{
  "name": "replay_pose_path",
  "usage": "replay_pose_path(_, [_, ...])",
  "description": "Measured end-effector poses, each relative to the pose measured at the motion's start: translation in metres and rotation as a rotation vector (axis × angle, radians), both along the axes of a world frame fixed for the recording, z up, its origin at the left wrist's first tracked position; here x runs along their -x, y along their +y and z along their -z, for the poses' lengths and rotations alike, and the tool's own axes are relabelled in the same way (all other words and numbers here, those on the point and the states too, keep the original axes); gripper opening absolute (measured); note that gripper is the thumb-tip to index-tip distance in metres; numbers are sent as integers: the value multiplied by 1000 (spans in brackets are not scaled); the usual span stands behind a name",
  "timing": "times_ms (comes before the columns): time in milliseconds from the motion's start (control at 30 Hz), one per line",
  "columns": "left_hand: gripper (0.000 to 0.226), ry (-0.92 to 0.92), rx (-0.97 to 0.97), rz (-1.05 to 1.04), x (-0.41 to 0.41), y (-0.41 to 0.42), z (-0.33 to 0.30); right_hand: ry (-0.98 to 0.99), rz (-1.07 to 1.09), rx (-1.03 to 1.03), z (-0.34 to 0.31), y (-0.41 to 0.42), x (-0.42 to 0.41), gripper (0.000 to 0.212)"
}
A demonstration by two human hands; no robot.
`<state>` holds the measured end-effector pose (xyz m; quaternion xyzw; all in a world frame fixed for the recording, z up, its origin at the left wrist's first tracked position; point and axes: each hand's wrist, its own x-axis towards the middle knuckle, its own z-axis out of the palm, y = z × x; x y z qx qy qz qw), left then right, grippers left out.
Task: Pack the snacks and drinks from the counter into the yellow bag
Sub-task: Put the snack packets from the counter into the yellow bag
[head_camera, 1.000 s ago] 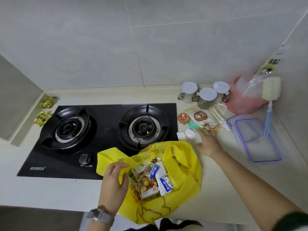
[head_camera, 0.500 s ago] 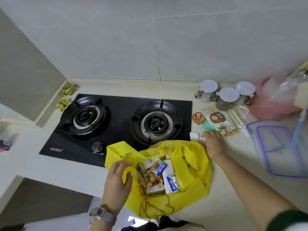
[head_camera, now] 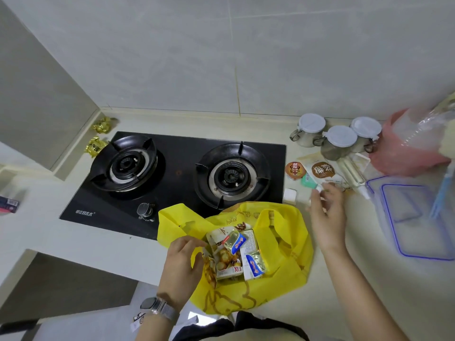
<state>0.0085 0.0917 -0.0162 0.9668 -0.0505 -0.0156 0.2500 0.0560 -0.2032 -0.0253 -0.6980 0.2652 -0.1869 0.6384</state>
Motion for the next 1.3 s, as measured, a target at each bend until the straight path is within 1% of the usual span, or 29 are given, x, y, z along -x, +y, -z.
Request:
replay_pose_path(67, [23,4,-8,20,0,-2,1,18,-105,-224,-14,21,18,11])
replay_pose_path(167, [22,2,-3,40,2,-3,0,215,-286,-596,-16,58,40,13])
replay_pose_path(200, [22,2,-1,46,2,-4,-1,273,-333,-680,-15,70,46,13])
replay_pose_path(233, [22,2,3,49,2,-3,-2,318,-385,-699,-15,81,51,13])
replay_pose_path(267, [22,0,7,49,3,-3,-2,357,-440,-642,-12,90,55,14])
replay_pose_path(300, [23,0,12,48,3,-2,-3,381,-501,-518,-7,97,59,16])
replay_pose_path(400, [25,-5,24,46,7,3,-4,377,-631,-37,3,112,64,23])
replay_pose_path(500, [26,8,41,37,11,8,-5,320,-651,315,9,115,63,25])
replay_pose_path(600, [27,19,50,33,12,14,-3,325,-644,660,19,114,59,25])
replay_pose_path(633, [27,25,55,35,13,16,-2,315,-639,739,22,112,58,26])
replay_pose_path(667, [27,32,60,40,13,17,-1,287,-633,767,25,111,56,27])
replay_pose_path(733, [27,41,68,53,12,19,1,211,-594,744,27,105,53,24])
replay_pose_path(800, [27,36,64,63,11,19,2,195,-486,792,30,96,52,21])
replay_pose_path(833, [27,30,65,64,9,19,3,224,-421,855,31,91,52,22])
replay_pose_path(900, [28,5,74,80,6,19,5,369,-359,918,33,79,52,36])
replay_pose_path(967, [34,-24,44,171,3,21,6,589,-423,863,37,64,54,52])
replay_pose_path(1000, [41,-19,-17,232,1,23,7,697,-470,827,40,57,55,58])
replay_pose_path(1067, [65,55,-241,298,-2,27,10,832,-538,768,44,43,59,65])
replay_pose_path(1133, [85,160,-429,234,-2,29,12,884,-587,762,43,32,65,63])
replay_pose_path(1167, [89,209,-494,209,-1,30,13,904,-625,773,42,28,70,61])
replay_pose_path(1200, [86,247,-557,201,1,31,13,929,-674,752,40,25,76,61])
replay_pose_path(1233, [79,254,-576,188,3,31,16,958,-732,732,37,24,81,65])
replay_pose_path(1267, [71,188,-597,181,5,33,24,997,-787,725,36,24,87,69])
replay_pose_path(1300, [63,172,-645,179,6,34,27,1022,-827,736,35,24,92,70])
